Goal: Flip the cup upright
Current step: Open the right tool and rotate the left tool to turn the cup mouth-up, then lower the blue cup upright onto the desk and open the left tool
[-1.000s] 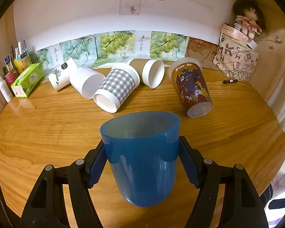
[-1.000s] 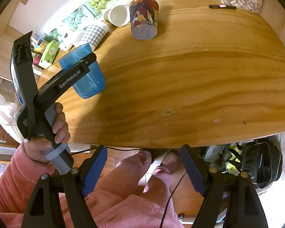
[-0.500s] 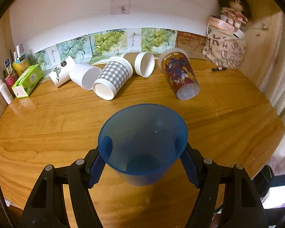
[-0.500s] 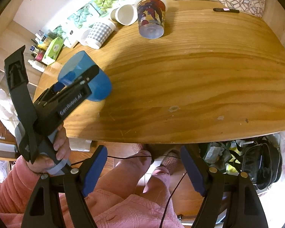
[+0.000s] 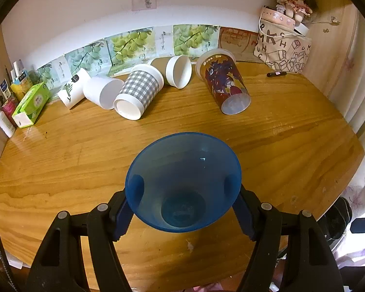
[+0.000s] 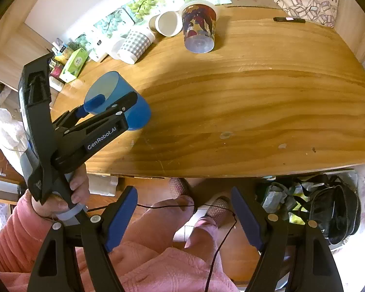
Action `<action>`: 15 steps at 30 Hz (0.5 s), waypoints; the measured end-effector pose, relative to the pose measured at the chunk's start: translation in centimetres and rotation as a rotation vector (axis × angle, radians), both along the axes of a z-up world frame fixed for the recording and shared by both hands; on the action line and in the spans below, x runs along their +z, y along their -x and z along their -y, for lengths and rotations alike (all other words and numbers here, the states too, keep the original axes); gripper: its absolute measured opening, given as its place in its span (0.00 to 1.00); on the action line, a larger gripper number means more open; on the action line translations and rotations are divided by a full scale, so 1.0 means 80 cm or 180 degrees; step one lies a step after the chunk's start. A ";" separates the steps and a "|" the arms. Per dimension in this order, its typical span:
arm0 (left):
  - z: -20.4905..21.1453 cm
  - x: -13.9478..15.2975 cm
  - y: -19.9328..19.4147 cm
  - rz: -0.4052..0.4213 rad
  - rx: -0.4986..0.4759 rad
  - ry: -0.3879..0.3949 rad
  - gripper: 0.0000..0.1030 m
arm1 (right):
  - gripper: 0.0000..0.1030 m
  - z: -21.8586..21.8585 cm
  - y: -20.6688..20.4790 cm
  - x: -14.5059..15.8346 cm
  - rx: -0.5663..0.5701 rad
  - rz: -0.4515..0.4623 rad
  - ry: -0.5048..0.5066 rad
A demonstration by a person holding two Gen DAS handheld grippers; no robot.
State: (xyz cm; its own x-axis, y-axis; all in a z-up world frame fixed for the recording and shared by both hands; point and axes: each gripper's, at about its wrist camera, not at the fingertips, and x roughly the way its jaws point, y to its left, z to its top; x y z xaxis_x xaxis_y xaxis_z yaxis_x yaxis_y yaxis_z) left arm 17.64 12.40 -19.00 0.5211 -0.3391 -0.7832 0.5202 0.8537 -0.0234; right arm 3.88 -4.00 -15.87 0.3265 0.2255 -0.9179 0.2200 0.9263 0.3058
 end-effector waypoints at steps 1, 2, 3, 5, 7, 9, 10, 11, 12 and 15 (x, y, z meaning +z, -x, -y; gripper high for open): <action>0.000 0.000 -0.001 -0.0010 0.0006 -0.0003 0.72 | 0.77 0.000 0.001 0.001 -0.0002 0.0013 -0.0002; 0.000 0.000 -0.001 -0.0019 0.0011 -0.0012 0.72 | 0.77 0.001 0.003 0.003 -0.0010 0.0027 -0.0003; 0.001 0.000 -0.001 -0.0031 0.0011 -0.0022 0.72 | 0.78 0.002 0.005 0.004 -0.0019 0.0032 0.0003; 0.004 -0.001 -0.002 -0.0104 -0.0026 -0.0114 0.74 | 0.79 0.003 0.008 0.006 -0.0037 0.0044 0.0029; 0.007 -0.003 -0.004 -0.0200 -0.0069 -0.0193 0.78 | 0.79 0.004 0.010 0.008 -0.0053 0.0059 0.0049; 0.008 -0.003 -0.004 -0.0261 -0.0079 -0.0222 0.83 | 0.81 0.006 0.013 0.010 -0.0070 0.0075 0.0063; 0.007 -0.004 -0.005 -0.0294 -0.0089 -0.0241 0.84 | 0.81 0.007 0.013 0.011 -0.0078 0.0083 0.0069; 0.007 -0.005 -0.004 -0.0322 -0.0091 -0.0264 0.85 | 0.81 0.007 0.013 0.012 -0.0080 0.0086 0.0075; 0.007 -0.005 -0.004 -0.0364 -0.0090 -0.0301 0.85 | 0.81 0.008 0.013 0.012 -0.0079 0.0084 0.0077; 0.002 -0.006 0.000 -0.0442 -0.0079 -0.0360 0.86 | 0.85 0.007 0.012 0.010 -0.0069 0.0064 0.0088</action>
